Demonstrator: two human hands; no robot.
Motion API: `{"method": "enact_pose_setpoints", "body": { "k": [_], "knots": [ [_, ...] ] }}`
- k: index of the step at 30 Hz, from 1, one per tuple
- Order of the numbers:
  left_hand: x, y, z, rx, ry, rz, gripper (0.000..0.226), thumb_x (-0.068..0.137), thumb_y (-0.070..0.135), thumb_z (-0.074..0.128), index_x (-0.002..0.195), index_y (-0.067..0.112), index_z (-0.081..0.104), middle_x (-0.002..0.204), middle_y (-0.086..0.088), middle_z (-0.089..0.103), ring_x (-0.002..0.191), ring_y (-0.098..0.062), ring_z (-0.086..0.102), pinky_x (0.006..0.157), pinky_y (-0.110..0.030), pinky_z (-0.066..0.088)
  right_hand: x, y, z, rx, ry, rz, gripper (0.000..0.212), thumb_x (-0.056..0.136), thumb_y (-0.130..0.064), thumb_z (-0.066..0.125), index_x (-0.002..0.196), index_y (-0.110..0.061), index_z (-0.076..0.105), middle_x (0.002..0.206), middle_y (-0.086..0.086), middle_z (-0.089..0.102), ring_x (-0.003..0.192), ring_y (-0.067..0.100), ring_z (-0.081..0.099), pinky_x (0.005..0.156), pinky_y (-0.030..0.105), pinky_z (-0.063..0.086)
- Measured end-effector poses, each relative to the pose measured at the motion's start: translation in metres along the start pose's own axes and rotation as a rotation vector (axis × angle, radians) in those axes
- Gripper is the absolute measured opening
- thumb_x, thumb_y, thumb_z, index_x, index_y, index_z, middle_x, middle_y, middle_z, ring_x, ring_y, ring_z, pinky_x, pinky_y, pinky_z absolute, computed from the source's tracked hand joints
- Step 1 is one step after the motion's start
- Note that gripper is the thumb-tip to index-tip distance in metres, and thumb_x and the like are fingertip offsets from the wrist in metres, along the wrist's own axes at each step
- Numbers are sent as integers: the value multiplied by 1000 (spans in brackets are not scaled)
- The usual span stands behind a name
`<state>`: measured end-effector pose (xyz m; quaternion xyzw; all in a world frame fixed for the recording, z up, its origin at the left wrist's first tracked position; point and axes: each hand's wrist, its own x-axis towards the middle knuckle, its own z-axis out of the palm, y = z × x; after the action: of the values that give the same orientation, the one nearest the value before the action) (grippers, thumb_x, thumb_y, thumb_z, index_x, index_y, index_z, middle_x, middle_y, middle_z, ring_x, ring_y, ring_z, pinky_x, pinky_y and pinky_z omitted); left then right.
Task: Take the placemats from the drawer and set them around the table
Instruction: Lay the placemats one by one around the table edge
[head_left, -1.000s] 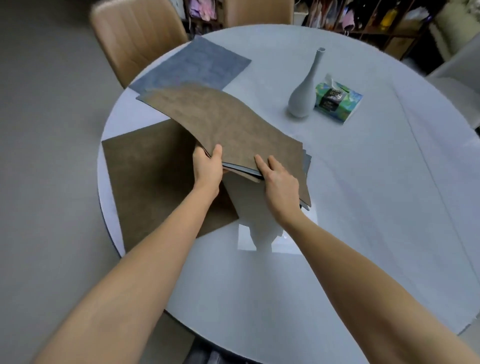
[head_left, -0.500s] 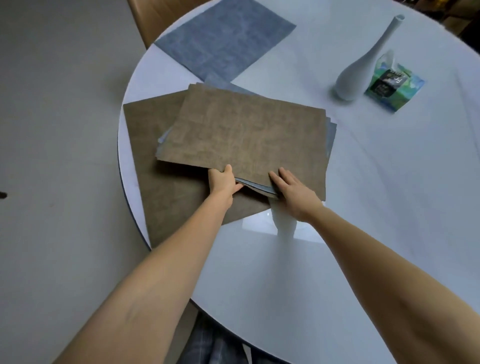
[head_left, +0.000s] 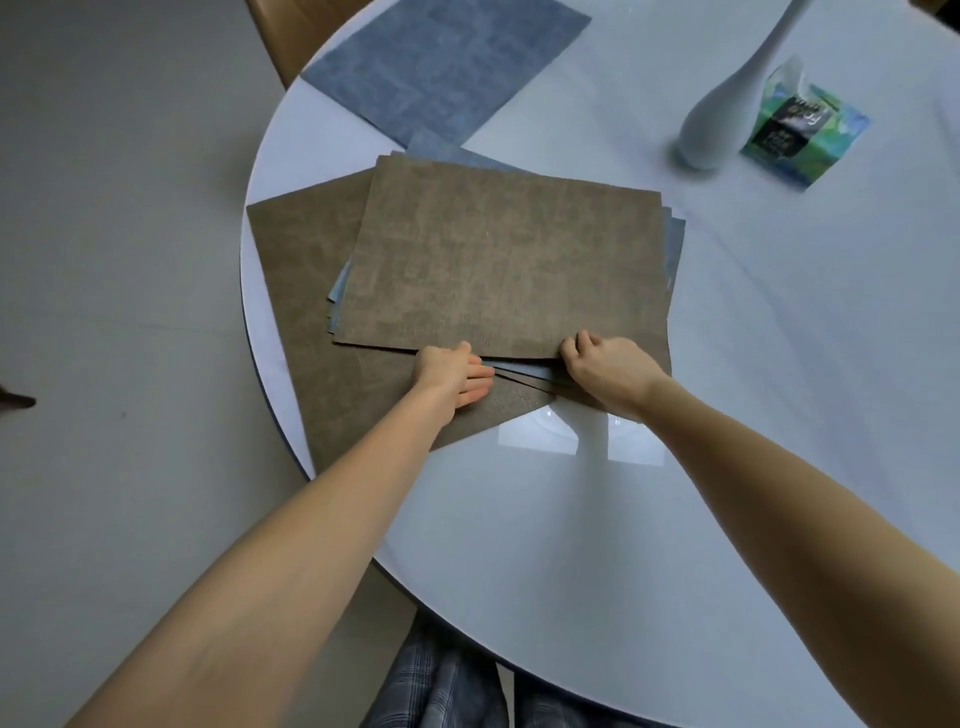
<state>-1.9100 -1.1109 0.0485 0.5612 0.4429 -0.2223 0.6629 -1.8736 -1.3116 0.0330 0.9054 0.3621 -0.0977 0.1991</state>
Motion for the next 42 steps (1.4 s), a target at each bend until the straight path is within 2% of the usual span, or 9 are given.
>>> {"method": "enact_pose_setpoints", "body": {
  "k": [4, 7, 10, 14, 22, 29, 34, 39, 42],
  "knots": [
    [-8, -8, 11, -207, -161, -98, 58, 97, 34, 55, 136, -6, 40, 128, -26, 57, 107, -35, 63, 81, -38, 55, -8, 10, -27, 141, -35, 91, 21, 87, 3, 44, 106, 0, 54, 97, 18, 64, 83, 36, 65, 60, 35, 40],
    [-13, -10, 21, -390, -136, -100, 73, 89, 39, 66, 144, 4, 33, 133, -29, 50, 108, -36, 62, 86, -41, 54, -38, 28, -35, 168, 42, 204, 23, 88, 0, 47, 109, -5, 53, 99, 13, 64, 82, 36, 64, 61, 35, 42],
    [-25, -12, 36, -531, -115, -79, 65, 88, 31, 68, 142, 10, 38, 132, -24, 49, 111, -36, 58, 92, -45, 50, -86, 47, -26, 239, 72, 273, 33, 84, 2, 52, 116, -7, 56, 99, 13, 64, 77, 36, 63, 57, 33, 42],
    [-58, -25, 72, -557, -99, -4, 42, 97, 2, 50, 138, 3, 41, 128, -24, 53, 121, -40, 53, 91, -50, 48, -159, 54, -1, 291, 130, 348, 47, 68, 12, 58, 110, -6, 63, 92, 15, 68, 60, 38, 62, 47, 32, 40],
    [-123, -142, 155, -486, -21, 8, 35, 95, -3, 52, 130, 0, 48, 128, -22, 56, 115, -39, 56, 91, -52, 51, -296, 43, 73, 382, -83, 469, 36, 76, 4, 50, 108, -9, 41, 96, 11, 63, 85, 35, 61, 59, 33, 31],
    [-158, -255, 159, -383, 187, 23, 31, 95, -2, 50, 126, -3, 51, 117, -21, 60, 100, -38, 64, 78, -41, 57, -364, 15, 119, 465, -67, 447, 22, 82, 6, 43, 88, -14, 36, 102, 9, 58, 90, 32, 58, 60, 32, 30],
    [-160, -284, 136, -209, 290, 39, 24, 99, 8, 46, 115, -6, 56, 99, -23, 67, 65, -26, 68, 47, -29, 58, -381, -9, 128, 549, -19, 457, 20, 80, 9, 43, 88, -8, 51, 101, 11, 56, 88, 33, 55, 58, 32, 28],
    [-149, -304, 124, -39, 342, 32, 25, 100, 18, 49, 87, -1, 58, 86, -14, 68, 62, -17, 64, 61, -30, 55, -392, -28, 128, 567, 14, 497, 19, 82, 11, 43, 85, -8, 47, 104, 14, 54, 90, 33, 54, 59, 34, 28],
    [-145, -311, 122, -32, 366, 51, 30, 100, 17, 49, 77, 0, 56, 72, -9, 65, 58, -15, 61, 58, -27, 54, -395, -39, 130, 601, 38, 542, 19, 82, 11, 42, 82, -7, 44, 102, 14, 51, 76, 27, 40, 58, 34, 28]
  ]
}}
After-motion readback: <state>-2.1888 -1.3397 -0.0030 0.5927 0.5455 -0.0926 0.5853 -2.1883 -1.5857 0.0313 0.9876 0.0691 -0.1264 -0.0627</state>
